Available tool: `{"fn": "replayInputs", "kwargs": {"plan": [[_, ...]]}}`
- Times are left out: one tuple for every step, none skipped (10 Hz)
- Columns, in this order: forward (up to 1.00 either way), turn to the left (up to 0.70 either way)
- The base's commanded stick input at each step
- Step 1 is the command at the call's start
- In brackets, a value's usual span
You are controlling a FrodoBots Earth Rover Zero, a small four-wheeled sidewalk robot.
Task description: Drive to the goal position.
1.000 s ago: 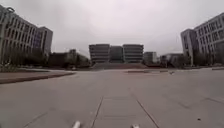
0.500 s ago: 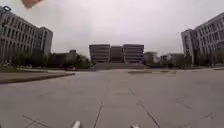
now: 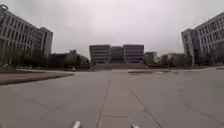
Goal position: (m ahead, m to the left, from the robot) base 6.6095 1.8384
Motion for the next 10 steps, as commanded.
{"fn": "replayInputs", "kwargs": {"plan": [[0.7, 0.0], [0.7, 0.0], [0.7, 0.0], [0.7, 0.0], [0.7, 0.0], [0.7, 0.0], [0.7, 0.0], [0.7, 0.0], [0.7, 0.0], [0.7, 0.0]]}}
